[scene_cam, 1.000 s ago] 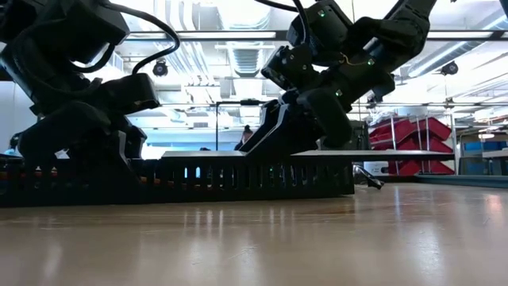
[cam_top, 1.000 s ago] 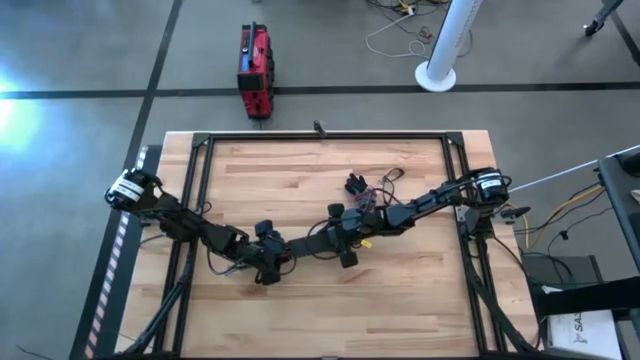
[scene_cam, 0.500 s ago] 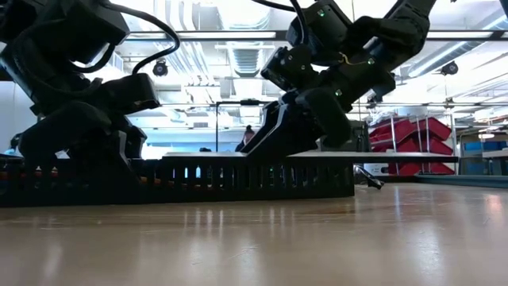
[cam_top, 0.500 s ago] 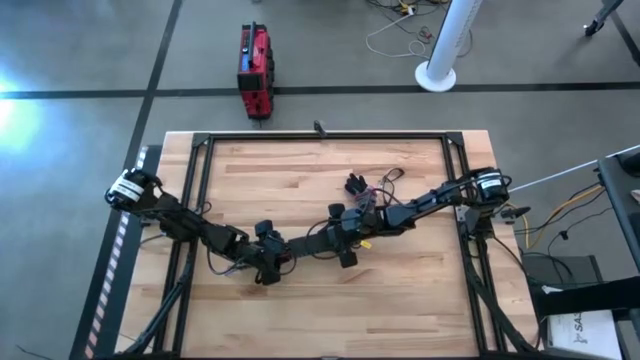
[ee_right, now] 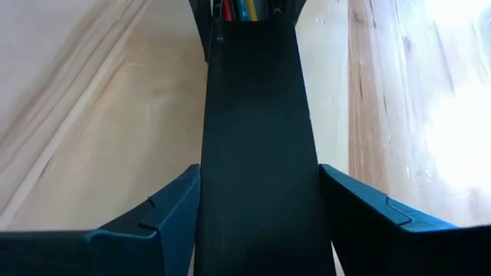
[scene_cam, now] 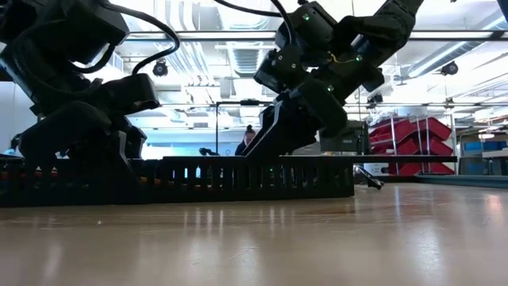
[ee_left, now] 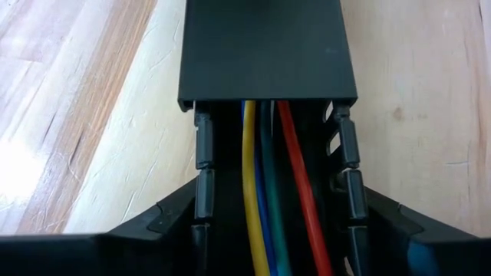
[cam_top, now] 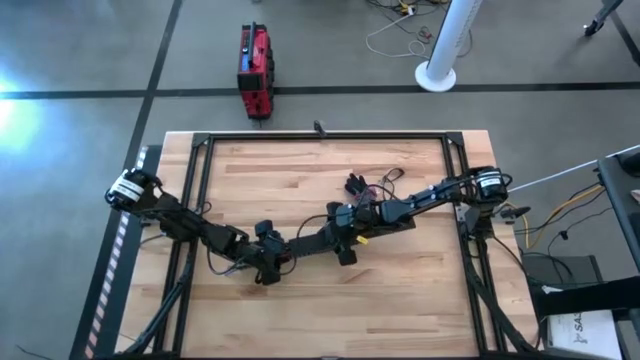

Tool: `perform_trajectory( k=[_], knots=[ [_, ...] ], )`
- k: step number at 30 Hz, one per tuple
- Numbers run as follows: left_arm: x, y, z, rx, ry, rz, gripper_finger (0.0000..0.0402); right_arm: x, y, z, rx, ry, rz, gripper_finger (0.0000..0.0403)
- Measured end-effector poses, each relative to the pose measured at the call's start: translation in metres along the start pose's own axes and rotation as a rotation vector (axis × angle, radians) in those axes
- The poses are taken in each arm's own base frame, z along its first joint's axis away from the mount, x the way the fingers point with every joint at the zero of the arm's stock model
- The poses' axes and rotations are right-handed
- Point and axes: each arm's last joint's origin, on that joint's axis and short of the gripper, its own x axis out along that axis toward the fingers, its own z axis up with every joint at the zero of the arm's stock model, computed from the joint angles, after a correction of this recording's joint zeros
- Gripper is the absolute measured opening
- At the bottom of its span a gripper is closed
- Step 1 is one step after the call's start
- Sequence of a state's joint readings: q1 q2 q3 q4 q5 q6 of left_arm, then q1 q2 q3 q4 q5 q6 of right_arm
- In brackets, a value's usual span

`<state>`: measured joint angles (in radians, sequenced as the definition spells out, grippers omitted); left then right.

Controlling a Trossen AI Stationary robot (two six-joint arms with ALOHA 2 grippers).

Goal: Ziptie cables
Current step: Close the black cable duct

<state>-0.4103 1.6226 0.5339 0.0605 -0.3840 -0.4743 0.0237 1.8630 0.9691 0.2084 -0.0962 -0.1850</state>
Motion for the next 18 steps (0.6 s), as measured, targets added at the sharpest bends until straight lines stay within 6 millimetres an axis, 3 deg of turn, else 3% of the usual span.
perform_trajectory(
  k=[18],
  knots=[
    [0.0,-0.0004,0.0006,-0.011,-0.006,-0.003,0.0219,0.0081,-0.0003,-0.0076,0.054,0.011,0.054,0.0218]
  ],
)
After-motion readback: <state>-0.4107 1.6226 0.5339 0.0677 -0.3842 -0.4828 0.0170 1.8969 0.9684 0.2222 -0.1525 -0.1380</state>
